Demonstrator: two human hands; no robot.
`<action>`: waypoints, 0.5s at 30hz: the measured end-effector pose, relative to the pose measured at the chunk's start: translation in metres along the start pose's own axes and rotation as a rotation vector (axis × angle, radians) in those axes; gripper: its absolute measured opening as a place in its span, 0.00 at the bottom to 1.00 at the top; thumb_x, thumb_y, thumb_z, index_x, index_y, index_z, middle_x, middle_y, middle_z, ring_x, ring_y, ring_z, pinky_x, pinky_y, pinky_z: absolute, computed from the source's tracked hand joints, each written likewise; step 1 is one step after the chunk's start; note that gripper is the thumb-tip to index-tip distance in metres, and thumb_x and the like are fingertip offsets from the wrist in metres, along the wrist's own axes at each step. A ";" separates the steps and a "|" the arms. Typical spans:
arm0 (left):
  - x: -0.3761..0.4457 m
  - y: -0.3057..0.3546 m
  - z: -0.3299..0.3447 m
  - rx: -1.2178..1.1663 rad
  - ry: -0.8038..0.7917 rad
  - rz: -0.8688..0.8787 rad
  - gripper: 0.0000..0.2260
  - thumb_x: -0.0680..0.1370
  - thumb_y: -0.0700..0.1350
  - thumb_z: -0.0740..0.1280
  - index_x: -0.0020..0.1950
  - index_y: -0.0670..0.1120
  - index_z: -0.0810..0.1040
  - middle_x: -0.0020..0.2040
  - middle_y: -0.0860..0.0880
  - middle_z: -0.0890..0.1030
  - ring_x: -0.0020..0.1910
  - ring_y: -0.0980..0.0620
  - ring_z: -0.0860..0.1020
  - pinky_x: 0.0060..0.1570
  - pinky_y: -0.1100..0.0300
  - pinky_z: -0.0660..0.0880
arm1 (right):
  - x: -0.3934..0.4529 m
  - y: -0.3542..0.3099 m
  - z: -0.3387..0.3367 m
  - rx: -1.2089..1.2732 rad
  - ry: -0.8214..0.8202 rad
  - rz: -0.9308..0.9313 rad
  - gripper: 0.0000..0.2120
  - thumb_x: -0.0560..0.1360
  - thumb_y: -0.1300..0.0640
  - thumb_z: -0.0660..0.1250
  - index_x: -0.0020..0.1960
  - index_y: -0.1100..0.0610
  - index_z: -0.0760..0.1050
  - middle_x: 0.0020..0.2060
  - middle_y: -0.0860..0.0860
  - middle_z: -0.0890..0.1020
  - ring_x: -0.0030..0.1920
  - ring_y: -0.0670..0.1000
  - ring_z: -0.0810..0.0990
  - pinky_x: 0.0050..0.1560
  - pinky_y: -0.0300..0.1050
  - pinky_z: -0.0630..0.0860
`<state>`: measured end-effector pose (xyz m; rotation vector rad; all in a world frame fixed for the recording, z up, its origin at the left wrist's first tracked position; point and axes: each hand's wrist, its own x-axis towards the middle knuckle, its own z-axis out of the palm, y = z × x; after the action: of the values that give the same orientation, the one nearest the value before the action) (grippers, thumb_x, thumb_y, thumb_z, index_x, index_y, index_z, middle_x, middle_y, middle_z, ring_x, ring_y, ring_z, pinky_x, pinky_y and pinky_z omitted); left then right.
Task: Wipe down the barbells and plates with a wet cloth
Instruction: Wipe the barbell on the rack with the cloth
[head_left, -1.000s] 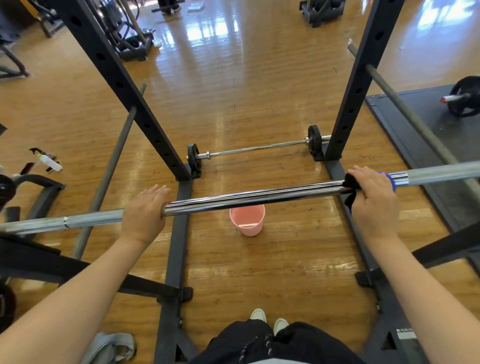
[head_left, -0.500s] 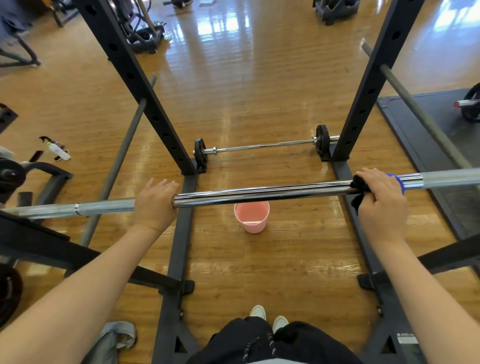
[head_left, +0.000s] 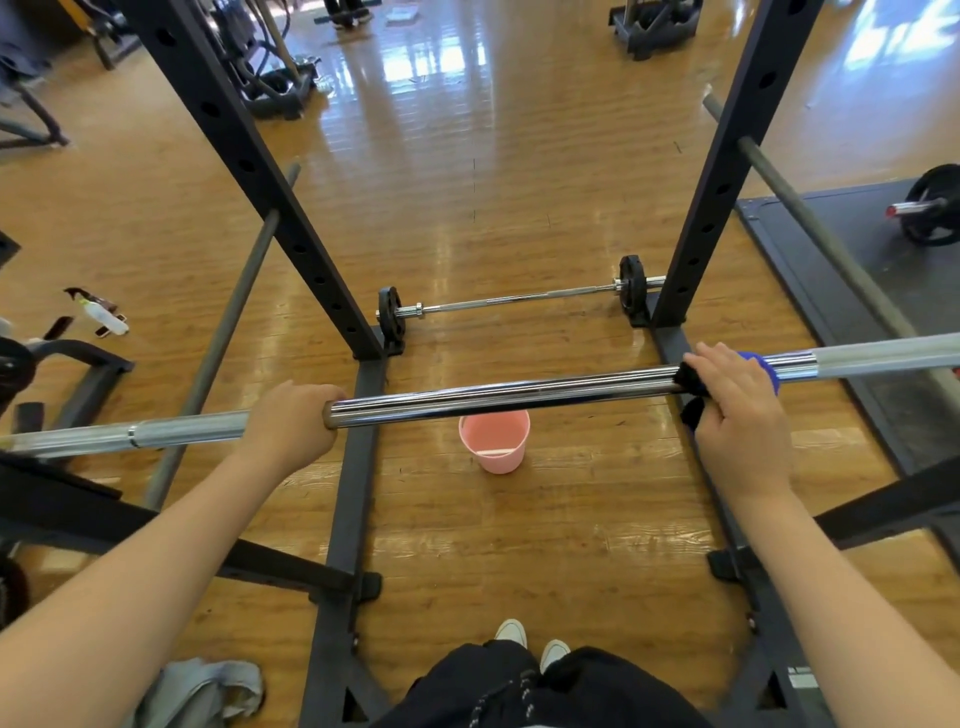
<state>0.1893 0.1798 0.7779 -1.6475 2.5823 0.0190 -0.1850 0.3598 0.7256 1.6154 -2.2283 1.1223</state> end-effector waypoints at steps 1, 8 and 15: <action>-0.001 0.001 0.003 -0.013 0.055 0.000 0.10 0.75 0.39 0.65 0.52 0.51 0.81 0.44 0.52 0.83 0.44 0.50 0.79 0.58 0.53 0.70 | 0.002 0.006 -0.002 -0.004 0.023 0.031 0.20 0.76 0.60 0.53 0.60 0.67 0.76 0.58 0.62 0.79 0.63 0.62 0.74 0.66 0.54 0.65; -0.002 0.001 0.005 -0.034 0.108 0.022 0.06 0.74 0.40 0.67 0.47 0.49 0.82 0.37 0.53 0.81 0.37 0.50 0.78 0.46 0.55 0.73 | 0.006 -0.005 0.004 -0.007 0.055 0.047 0.16 0.76 0.64 0.56 0.59 0.67 0.77 0.55 0.62 0.80 0.60 0.63 0.76 0.64 0.55 0.68; 0.000 -0.001 0.009 -0.027 0.098 0.000 0.09 0.73 0.39 0.67 0.50 0.48 0.82 0.43 0.51 0.83 0.44 0.49 0.80 0.67 0.51 0.65 | 0.018 0.012 -0.009 0.017 0.107 0.148 0.20 0.75 0.58 0.52 0.53 0.66 0.78 0.47 0.61 0.82 0.52 0.62 0.77 0.57 0.52 0.70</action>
<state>0.1907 0.1793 0.7689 -1.6988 2.6646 -0.0277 -0.2049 0.3540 0.7355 1.3808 -2.3057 1.2358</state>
